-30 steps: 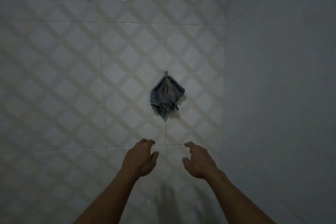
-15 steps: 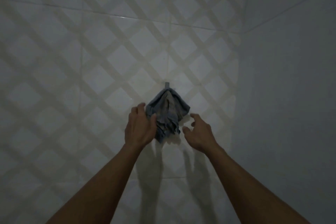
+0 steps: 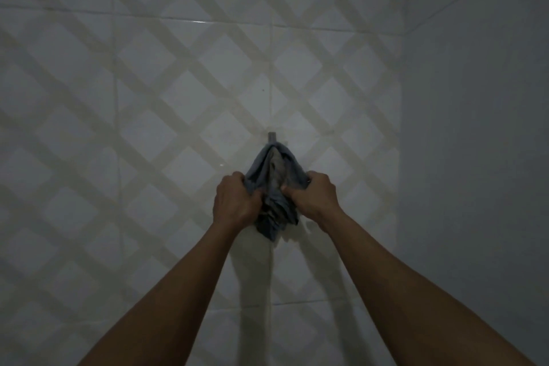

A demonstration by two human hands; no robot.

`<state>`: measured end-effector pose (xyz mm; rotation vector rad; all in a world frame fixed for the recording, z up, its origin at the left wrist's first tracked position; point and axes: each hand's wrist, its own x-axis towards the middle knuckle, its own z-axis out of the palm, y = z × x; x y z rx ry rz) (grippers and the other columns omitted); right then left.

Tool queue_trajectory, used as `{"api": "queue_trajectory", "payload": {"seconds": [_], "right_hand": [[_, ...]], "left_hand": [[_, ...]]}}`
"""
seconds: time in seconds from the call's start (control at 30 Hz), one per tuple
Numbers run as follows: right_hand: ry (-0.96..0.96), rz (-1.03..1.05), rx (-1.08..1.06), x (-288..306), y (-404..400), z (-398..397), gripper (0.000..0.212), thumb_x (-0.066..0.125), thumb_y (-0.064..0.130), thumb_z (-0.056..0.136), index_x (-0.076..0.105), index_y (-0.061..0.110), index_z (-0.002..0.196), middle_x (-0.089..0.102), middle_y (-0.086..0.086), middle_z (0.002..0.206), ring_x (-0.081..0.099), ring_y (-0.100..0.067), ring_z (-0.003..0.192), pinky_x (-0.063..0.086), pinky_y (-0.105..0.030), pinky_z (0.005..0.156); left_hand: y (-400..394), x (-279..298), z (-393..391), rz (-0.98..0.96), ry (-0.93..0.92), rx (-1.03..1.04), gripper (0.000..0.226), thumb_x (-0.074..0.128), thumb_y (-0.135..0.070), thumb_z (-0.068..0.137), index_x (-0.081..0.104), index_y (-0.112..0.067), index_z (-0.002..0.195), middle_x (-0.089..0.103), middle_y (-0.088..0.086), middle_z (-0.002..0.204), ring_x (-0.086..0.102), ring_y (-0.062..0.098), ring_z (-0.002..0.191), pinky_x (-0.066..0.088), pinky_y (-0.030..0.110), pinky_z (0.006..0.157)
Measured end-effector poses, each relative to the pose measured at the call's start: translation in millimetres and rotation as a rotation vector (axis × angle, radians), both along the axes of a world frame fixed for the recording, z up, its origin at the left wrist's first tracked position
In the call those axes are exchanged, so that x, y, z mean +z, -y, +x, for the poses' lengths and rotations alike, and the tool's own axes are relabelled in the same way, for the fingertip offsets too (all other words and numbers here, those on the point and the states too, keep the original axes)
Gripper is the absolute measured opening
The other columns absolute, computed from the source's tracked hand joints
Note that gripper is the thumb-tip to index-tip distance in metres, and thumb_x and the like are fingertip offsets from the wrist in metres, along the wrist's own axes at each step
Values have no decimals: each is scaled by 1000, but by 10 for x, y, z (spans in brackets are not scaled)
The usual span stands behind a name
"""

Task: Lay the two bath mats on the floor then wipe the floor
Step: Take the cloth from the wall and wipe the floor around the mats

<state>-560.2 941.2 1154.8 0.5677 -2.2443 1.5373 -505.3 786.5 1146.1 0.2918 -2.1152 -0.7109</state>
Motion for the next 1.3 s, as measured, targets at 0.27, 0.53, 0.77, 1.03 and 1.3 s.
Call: {"api": "queue_trajectory", "payload": {"seconds": [0.27, 0.53, 0.77, 1.03, 1.3], "right_hand": [[-272, -136, -107, -11, 57, 62, 19, 57, 24, 82, 38, 20, 83, 48, 0, 72, 49, -21, 62, 38, -33, 52], [-293, -240, -104, -384, 21, 217, 17, 49, 27, 82, 51, 24, 100, 59, 9, 77, 55, 0, 64, 39, -15, 48], [-139, -74, -171, -1201, -233, 376, 35, 57, 51, 90, 62, 18, 81, 59, 10, 68, 56, 0, 62, 38, -18, 50], [241, 152, -126, -2072, -850, 723, 39, 46, 48, 96, 62, 14, 107, 66, -14, 107, 62, -31, 94, 54, -40, 83], [504, 300, 104, -3435, -1641, 1558, 43, 43, 18, 99, 40, 34, 139, 54, -6, 103, 55, -25, 87, 51, -35, 84]], "left_hand": [[-63, -71, 87, 145, -373, -89, 13, 47, -22, 97, 35, -15, 97, 47, -2, 72, 51, 26, 63, 34, 32, 54], [-148, -386, 174, 296, -415, -133, 11, 42, -23, 99, 38, -17, 107, 51, -7, 79, 54, 21, 70, 42, 34, 61], [-270, -1102, 445, 419, -34, -139, 22, 57, -29, 86, 57, -8, 93, 61, 5, 85, 58, 22, 76, 42, 29, 62], [-520, -1818, 944, 346, 616, -275, 55, 77, -34, 81, 55, -8, 123, 62, 10, 117, 62, 30, 101, 56, 47, 88], [-1252, -3344, 1801, 419, 869, -214, 43, 67, -20, 90, 39, -15, 122, 56, 15, 112, 61, 34, 99, 56, 44, 79]]}}
